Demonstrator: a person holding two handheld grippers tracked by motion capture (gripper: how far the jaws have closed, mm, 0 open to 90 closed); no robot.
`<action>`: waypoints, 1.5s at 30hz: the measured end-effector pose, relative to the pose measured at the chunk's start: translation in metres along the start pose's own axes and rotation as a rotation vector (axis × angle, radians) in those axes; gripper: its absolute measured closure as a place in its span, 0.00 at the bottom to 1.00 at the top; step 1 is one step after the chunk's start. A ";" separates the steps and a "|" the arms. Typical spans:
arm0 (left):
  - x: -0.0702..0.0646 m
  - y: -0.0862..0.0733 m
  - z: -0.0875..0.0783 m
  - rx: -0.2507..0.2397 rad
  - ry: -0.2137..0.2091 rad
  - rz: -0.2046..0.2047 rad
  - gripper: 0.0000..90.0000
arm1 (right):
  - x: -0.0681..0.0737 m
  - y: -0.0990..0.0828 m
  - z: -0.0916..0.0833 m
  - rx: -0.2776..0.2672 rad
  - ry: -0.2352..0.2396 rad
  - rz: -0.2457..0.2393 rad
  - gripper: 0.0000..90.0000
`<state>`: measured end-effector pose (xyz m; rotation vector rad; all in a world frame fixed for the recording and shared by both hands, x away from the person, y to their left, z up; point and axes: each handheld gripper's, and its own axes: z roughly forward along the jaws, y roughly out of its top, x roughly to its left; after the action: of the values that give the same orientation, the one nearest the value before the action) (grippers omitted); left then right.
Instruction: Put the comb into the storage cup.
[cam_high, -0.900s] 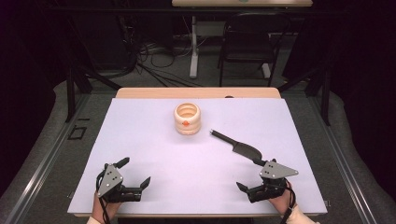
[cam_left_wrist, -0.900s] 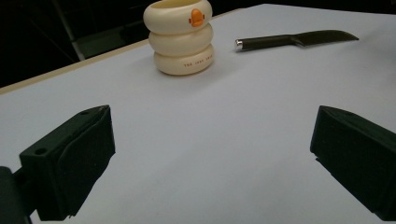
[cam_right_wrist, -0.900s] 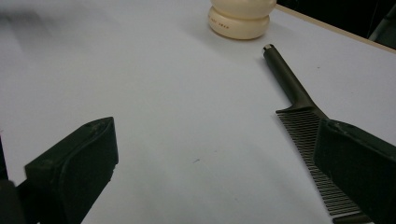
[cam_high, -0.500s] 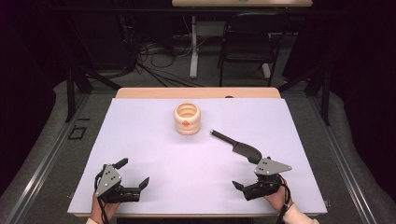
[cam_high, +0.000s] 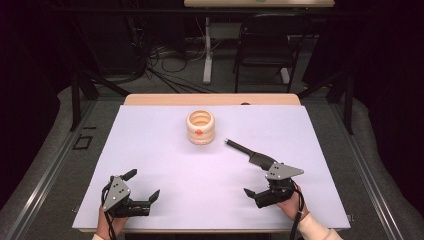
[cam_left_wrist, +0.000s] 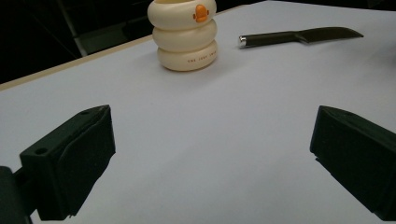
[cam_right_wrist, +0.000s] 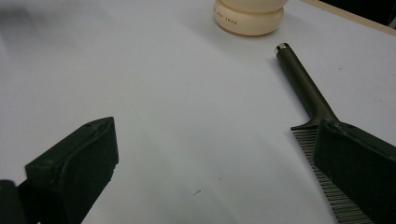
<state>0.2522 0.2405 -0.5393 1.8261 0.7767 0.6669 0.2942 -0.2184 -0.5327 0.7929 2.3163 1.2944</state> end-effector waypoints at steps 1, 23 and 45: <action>0.000 0.000 0.000 0.001 0.000 0.002 0.00 | -0.001 0.001 0.001 -0.001 -0.004 0.001 0.00; -0.001 0.002 0.000 -0.008 0.003 0.006 0.00 | -0.018 0.018 0.025 0.017 -0.044 0.019 0.00; 0.000 0.002 0.002 -0.006 -0.002 0.006 0.00 | -0.046 0.031 0.056 0.072 -0.061 0.040 0.00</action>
<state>0.2545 0.2387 -0.5384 1.8245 0.7674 0.6708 0.3706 -0.1985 -0.5326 0.8939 2.3208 1.1917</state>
